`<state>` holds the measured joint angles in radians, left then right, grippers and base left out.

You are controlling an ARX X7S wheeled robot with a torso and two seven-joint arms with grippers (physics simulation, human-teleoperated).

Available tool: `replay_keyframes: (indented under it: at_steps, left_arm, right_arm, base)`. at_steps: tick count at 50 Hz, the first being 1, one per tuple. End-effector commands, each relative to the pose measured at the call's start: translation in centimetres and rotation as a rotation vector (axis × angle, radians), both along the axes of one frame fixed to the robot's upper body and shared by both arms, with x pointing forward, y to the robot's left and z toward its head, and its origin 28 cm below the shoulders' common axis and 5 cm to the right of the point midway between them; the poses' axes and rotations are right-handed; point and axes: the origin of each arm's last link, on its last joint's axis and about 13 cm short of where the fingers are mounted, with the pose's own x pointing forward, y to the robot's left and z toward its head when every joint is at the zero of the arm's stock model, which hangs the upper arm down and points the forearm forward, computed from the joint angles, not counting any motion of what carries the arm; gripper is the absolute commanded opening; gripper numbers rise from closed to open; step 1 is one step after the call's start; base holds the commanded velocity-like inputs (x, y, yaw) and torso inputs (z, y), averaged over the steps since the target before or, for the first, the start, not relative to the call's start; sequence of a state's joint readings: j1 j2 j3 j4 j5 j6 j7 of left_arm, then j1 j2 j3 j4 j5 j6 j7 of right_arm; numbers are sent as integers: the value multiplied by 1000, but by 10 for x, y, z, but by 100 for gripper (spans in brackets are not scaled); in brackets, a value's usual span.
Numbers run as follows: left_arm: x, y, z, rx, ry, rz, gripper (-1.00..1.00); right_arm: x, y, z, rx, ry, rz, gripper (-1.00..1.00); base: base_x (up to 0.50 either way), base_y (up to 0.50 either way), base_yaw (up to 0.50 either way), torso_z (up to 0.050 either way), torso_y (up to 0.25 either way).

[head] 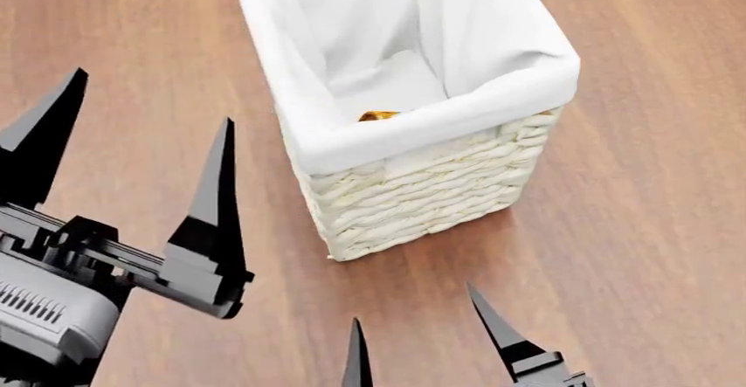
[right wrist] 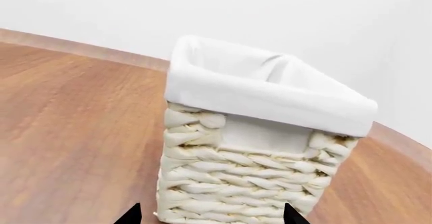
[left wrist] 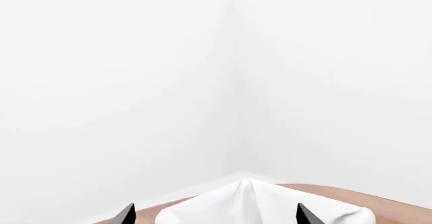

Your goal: Pick up the alphabet soup and the cream cheese box, and put them in the basket.

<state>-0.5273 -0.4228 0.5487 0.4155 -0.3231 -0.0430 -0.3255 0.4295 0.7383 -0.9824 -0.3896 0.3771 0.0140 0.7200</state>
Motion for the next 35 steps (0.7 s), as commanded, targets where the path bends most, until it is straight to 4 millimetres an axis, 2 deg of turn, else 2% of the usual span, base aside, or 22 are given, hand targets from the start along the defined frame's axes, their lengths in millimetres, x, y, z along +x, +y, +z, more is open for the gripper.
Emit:
replay_keyframes:
  at_steps: [1,29,35]
  left_arm:
    - [-4,0,-1,-20,-7,11,100]
    - [-6,1,-2,-13,1,14,100]
    - [-10,1,1,-17,-3,9,100]
  right_arm:
    - [0,0,1,0,-2,4,100]
    - [-3,2,2,3,-5,15,100]
    - [-6,3,9,16,-18,19,100]
  base:
    - [0,0,0,0,0]
    - [0,0,0,0,0]
    - [0,0,0,0,0]
